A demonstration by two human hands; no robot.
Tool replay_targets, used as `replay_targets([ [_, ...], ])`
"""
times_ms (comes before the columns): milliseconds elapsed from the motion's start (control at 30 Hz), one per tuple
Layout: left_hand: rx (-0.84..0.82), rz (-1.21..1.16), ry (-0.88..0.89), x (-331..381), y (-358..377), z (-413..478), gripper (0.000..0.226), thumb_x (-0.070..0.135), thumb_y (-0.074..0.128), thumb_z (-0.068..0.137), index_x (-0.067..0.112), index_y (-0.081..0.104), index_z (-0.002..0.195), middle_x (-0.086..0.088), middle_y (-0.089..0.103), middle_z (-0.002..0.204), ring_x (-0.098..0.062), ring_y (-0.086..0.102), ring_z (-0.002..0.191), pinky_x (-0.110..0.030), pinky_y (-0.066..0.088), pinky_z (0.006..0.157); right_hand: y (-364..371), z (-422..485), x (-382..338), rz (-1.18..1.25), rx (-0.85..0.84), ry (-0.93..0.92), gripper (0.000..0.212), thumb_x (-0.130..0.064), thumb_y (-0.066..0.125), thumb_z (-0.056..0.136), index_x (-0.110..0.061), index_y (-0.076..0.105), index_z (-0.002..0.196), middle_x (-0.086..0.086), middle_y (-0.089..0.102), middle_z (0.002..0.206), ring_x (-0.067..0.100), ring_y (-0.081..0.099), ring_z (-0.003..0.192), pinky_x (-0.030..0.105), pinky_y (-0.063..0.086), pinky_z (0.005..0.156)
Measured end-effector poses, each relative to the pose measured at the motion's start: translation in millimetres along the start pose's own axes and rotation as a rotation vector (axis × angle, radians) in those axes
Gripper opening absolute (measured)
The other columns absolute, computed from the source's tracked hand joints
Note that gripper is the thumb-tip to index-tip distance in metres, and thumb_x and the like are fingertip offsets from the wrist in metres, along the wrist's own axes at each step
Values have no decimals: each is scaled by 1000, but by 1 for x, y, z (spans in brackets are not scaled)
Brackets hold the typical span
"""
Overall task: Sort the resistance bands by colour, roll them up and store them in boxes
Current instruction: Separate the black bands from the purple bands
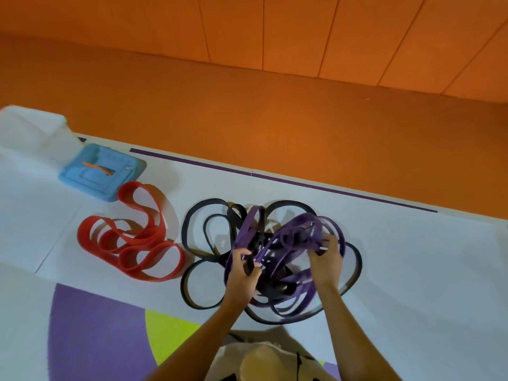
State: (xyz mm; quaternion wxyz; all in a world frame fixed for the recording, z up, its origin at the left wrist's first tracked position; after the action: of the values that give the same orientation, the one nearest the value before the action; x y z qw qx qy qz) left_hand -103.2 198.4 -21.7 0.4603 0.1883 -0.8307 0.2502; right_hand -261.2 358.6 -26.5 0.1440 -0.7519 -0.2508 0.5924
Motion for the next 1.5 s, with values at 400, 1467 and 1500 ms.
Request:
replay_targets([
  [400, -104, 134, 141, 10, 22, 2, 48, 12, 58, 106, 36, 54, 147, 11, 58, 145, -22, 60, 134, -51, 55, 107, -77, 0, 52, 199, 243, 377, 83, -18, 65, 99, -21, 14, 164, 18, 60, 142, 42, 62, 123, 51, 50, 104],
  [1467, -295, 577, 103, -11, 4, -7, 90, 18, 79, 91, 21, 28, 165, -11, 17, 170, -29, 31, 156, -40, 38, 123, 11, -37, 48, -358, -348, 55, 16, -13, 66, 95, -19, 69, 110, 0, 73, 103, 20, 66, 90, 32, 51, 78],
  [1500, -269, 623, 105, -10, 4, -5, 91, 21, 78, 93, 20, 24, 166, -12, 15, 171, -30, 35, 154, -39, 40, 122, 9, -36, 46, -306, -316, 49, 20, -11, 64, 96, -19, 73, 112, -2, 74, 105, 18, 67, 94, 29, 52, 81],
])
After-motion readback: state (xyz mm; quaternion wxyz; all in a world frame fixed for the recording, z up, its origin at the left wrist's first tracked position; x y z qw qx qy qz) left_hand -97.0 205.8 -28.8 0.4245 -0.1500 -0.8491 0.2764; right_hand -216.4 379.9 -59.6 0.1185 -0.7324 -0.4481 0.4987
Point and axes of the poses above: each hand's wrist, its own z-axis towards the middle knuckle, its own y-axis out of the palm, x = y × z, the point moved 1 cm from there along z, towards the middle knuckle
